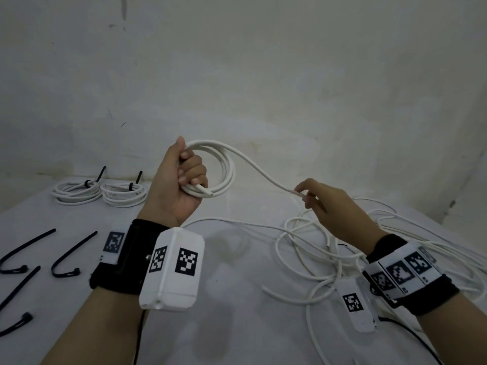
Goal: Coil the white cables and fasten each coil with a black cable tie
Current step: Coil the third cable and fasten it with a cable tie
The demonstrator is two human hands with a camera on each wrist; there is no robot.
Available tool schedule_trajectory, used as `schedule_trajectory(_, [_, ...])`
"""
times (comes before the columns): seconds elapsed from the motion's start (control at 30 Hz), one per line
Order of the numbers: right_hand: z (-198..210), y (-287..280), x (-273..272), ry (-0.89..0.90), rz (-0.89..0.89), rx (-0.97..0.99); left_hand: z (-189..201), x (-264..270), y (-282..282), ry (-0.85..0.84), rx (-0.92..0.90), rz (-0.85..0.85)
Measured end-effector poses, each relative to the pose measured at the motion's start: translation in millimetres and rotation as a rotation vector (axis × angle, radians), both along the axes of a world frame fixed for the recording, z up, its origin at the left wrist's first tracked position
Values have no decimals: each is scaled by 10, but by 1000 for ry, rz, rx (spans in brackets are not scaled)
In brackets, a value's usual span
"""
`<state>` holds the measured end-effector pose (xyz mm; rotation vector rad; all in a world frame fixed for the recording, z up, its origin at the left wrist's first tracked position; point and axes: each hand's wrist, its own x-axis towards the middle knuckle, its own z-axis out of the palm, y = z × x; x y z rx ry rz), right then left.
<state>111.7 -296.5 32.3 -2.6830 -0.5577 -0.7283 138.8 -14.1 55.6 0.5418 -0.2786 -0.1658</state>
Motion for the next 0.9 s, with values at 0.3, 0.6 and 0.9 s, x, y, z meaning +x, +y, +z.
schedule_trajectory(0.3, [-65, -21, -85, -266, -34, -509, -43, 112, 61, -21, -94, 151])
schedule_trajectory(0.6, [260, 597, -554, -306, 366, -603, -99, -15, -244, -154, 268, 221])
schedule_trajectory(0.9, [569, 660, -431, -224, 435, -70, -198, -224, -541, -396, 577, 83])
